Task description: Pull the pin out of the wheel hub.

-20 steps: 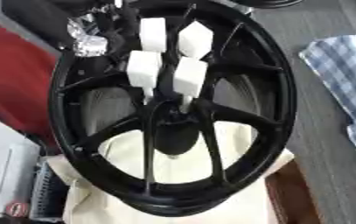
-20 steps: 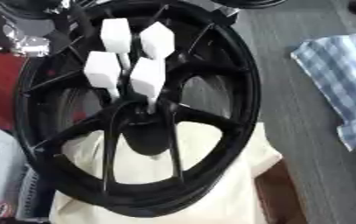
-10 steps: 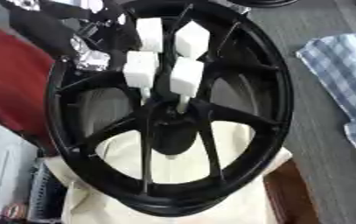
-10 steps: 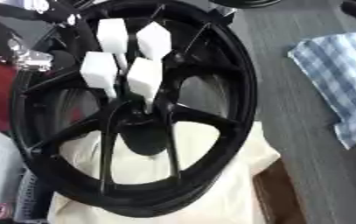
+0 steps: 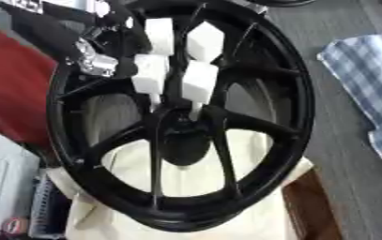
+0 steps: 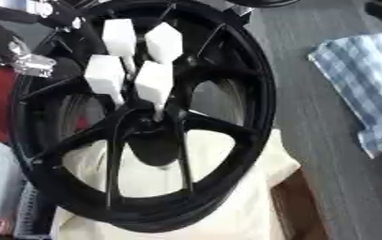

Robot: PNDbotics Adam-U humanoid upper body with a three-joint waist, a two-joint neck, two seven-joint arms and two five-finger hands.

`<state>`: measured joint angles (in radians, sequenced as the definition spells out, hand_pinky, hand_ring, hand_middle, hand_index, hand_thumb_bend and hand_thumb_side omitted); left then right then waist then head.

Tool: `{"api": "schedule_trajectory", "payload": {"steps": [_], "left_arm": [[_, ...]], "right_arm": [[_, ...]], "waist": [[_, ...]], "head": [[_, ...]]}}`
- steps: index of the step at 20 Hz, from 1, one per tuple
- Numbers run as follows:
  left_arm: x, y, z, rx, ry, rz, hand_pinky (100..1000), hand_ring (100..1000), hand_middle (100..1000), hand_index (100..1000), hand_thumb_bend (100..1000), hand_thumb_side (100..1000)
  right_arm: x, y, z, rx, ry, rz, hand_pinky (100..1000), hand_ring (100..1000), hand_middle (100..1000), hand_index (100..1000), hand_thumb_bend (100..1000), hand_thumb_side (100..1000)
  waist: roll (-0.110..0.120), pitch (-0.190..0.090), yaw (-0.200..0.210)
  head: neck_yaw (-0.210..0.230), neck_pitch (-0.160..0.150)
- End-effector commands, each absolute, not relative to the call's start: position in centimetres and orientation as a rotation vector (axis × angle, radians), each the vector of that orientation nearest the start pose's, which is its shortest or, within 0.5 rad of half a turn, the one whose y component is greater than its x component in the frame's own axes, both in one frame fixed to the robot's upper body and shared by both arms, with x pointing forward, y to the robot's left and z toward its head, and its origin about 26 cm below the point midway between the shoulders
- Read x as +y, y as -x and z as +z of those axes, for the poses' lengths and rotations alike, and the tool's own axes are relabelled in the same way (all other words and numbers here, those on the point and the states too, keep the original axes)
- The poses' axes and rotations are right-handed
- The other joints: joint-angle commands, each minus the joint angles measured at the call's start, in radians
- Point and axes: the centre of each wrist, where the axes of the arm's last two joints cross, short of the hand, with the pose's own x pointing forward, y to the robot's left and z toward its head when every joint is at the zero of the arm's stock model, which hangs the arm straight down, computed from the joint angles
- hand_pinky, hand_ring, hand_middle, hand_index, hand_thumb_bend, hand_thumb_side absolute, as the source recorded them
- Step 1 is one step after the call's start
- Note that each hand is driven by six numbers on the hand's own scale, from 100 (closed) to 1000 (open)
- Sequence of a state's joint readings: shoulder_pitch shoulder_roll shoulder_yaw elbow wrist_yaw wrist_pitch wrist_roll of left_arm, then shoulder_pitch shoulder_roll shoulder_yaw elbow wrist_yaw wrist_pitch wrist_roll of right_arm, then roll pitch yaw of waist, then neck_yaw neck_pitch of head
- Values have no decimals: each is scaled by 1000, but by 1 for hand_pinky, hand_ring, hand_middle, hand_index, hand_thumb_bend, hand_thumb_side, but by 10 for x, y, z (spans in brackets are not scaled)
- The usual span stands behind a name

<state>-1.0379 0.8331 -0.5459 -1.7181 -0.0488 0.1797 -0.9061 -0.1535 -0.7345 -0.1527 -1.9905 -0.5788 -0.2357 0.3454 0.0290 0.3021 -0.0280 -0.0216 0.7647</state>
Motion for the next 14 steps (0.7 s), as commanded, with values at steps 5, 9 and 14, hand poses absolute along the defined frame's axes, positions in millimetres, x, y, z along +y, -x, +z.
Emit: {"api": "schedule_trajectory", "payload": {"steps": [5, 9, 14], "left_arm": [[196, -347, 347, -1346, -281, -1965, 818, 731, 821, 897, 286, 721], [194, -347, 346, -1340, -279, -1965, 824, 737, 822, 896, 276, 730], [190, -347, 343, -1334, -273, -1979, 816, 727, 801, 885, 315, 724]], "right_arm": [[-358, -274, 238, -2291, -184, 748, 994, 1000, 862, 878, 100, 601], [-358, -274, 238, -2289, -184, 746, 994, 1000, 862, 878, 100, 602], [-358, -274, 238, -2288, -185, 743, 995, 1000, 862, 878, 100, 603]], "waist": [[-5, -13, -5], [-6, -11, -9], [-6, -9, -11]], "head": [[7, 5], [8, 4], [10, 5]]}}
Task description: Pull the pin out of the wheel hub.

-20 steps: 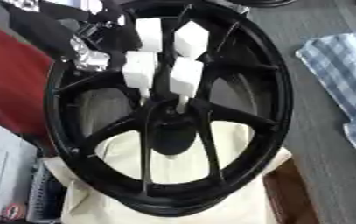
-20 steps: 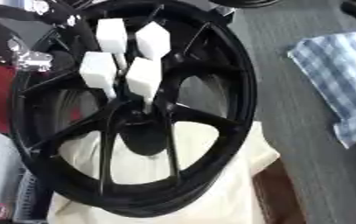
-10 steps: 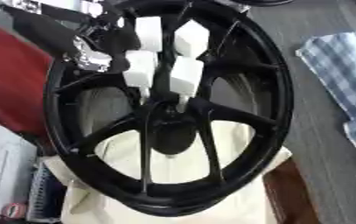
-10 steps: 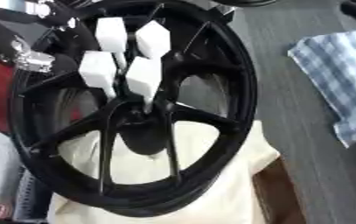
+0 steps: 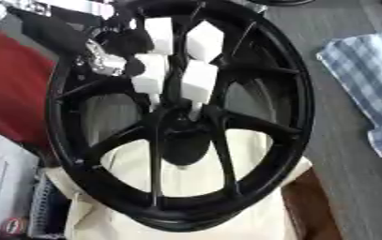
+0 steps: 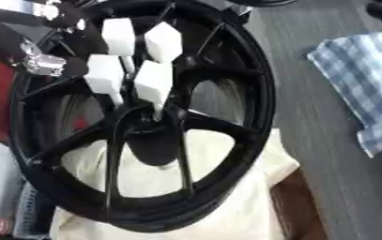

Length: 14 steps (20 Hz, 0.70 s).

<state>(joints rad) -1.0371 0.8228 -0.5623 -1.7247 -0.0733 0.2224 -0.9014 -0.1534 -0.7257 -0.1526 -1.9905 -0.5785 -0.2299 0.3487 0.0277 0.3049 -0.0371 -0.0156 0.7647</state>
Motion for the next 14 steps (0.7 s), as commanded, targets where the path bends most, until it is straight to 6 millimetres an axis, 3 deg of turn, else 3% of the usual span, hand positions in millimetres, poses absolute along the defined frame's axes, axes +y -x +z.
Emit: {"api": "schedule_trajectory", "payload": {"steps": [1, 10, 14], "left_arm": [[190, -348, 342, -1333, -274, -1982, 814, 724, 795, 878, 332, 723], [184, -355, 336, -1300, -360, -2007, 824, 742, 798, 876, 402, 699], [184, -357, 335, -1299, -378, -2009, 818, 736, 795, 877, 367, 695]], "right_arm": [[-358, -274, 237, -2287, -185, 742, 996, 1000, 862, 878, 100, 604], [-357, -275, 237, -2284, -191, 739, 997, 1000, 862, 878, 100, 606], [-357, -275, 236, -2280, -188, 738, 997, 1000, 862, 877, 100, 607]], "waist": [[-4, -11, -2], [-3, -6, -4], [-4, -4, -4]], "head": [[4, 5], [9, 4], [10, 4]]}}
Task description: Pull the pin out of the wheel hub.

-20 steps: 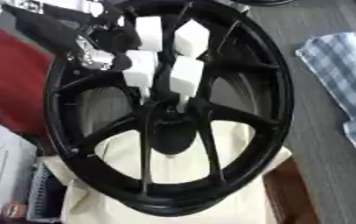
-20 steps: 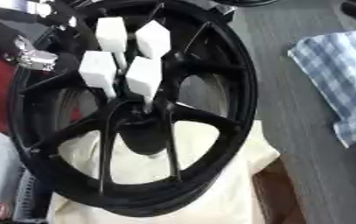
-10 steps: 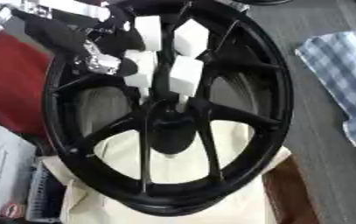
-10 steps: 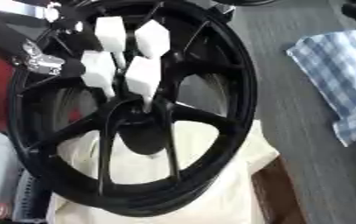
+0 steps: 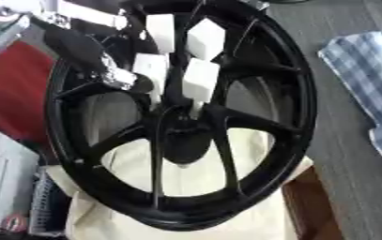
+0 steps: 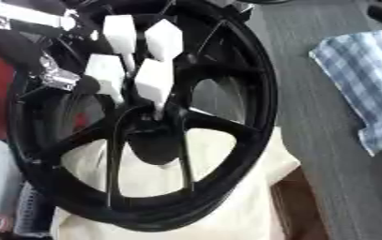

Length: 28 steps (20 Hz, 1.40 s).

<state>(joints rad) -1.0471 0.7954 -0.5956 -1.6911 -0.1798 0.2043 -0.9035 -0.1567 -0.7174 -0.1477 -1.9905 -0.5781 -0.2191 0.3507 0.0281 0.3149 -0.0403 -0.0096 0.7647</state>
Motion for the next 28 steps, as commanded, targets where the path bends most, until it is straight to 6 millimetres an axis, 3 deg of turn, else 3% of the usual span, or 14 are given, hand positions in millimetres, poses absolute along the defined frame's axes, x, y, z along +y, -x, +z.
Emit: {"api": "schedule_trajectory", "payload": {"steps": [1, 14, 18, 28], "left_arm": [[184, -357, 336, -1304, -373, -2006, 817, 734, 797, 880, 351, 696], [181, -356, 335, -1300, -397, -2014, 791, 705, 760, 862, 394, 621], [180, -356, 336, -1305, -412, -2018, 769, 678, 730, 842, 380, 567], [178, -357, 340, -1327, -463, -1982, 719, 621, 666, 804, 318, 536]], "right_arm": [[-357, -274, 236, -2279, -186, 736, 997, 1000, 861, 877, 100, 607], [-357, -274, 235, -2277, -187, 731, 999, 1000, 862, 875, 100, 611], [-357, -275, 235, -2274, -190, 724, 1000, 1000, 862, 876, 100, 614], [-357, -274, 234, -2272, -192, 709, 1000, 1000, 862, 876, 100, 616]], "waist": [[-4, -14, -1], [-8, -7, -3], [-8, -5, -5], [-8, -2, -9]], "head": [[4, 4], [8, 1], [9, -2], [9, -10]]}}
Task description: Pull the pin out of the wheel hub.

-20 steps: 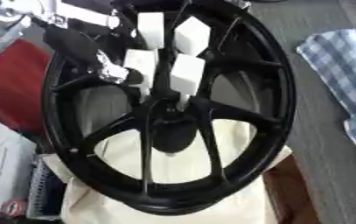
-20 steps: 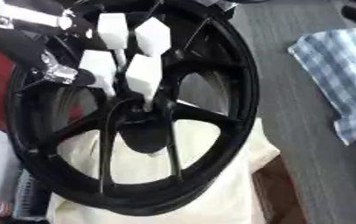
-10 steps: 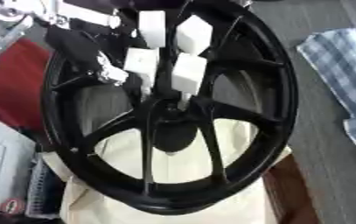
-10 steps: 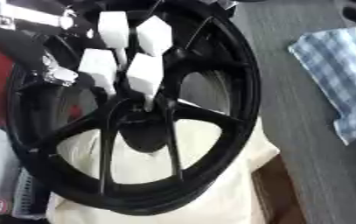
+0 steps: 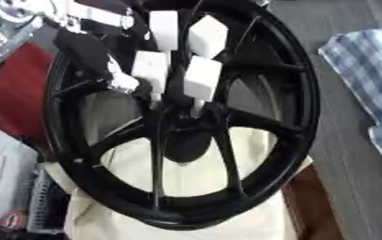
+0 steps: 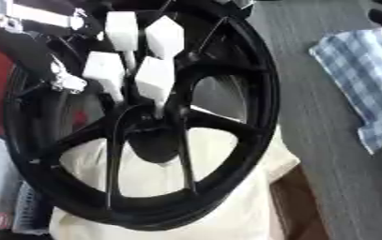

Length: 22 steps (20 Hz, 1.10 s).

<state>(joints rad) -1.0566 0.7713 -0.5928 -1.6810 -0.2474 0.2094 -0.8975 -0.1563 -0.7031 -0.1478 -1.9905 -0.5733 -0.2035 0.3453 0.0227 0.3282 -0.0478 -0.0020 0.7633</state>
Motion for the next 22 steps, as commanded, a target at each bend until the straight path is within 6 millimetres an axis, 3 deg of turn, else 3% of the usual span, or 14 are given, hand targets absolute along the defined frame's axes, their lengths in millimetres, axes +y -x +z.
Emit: {"api": "schedule_trajectory", "payload": {"steps": [1, 11, 12, 22], "left_arm": [[178, -357, 340, -1334, -466, -1976, 714, 615, 659, 798, 308, 533], [175, -356, 336, -1360, -490, -1959, 687, 586, 619, 752, 337, 458], [175, -356, 336, -1359, -490, -1960, 669, 558, 593, 727, 342, 408], [173, -354, 337, -1431, -471, -1916, 597, 467, 477, 573, 184, 264]], "right_arm": [[-357, -274, 234, -2272, -192, 708, 1000, 1000, 862, 876, 100, 616], [-357, -274, 233, -2273, -196, 695, 1000, 1000, 863, 876, 100, 616], [-357, -274, 233, -2273, -197, 694, 1000, 1000, 863, 876, 100, 618], [-358, -274, 232, -2261, -196, 681, 1000, 1000, 865, 878, 100, 625]], "waist": [[-3, -15, -2], [-3, -16, -5], [-4, -16, -5], [-5, -19, -6]], "head": [[2, -10], [4, -12], [4, -12], [4, -11]]}}
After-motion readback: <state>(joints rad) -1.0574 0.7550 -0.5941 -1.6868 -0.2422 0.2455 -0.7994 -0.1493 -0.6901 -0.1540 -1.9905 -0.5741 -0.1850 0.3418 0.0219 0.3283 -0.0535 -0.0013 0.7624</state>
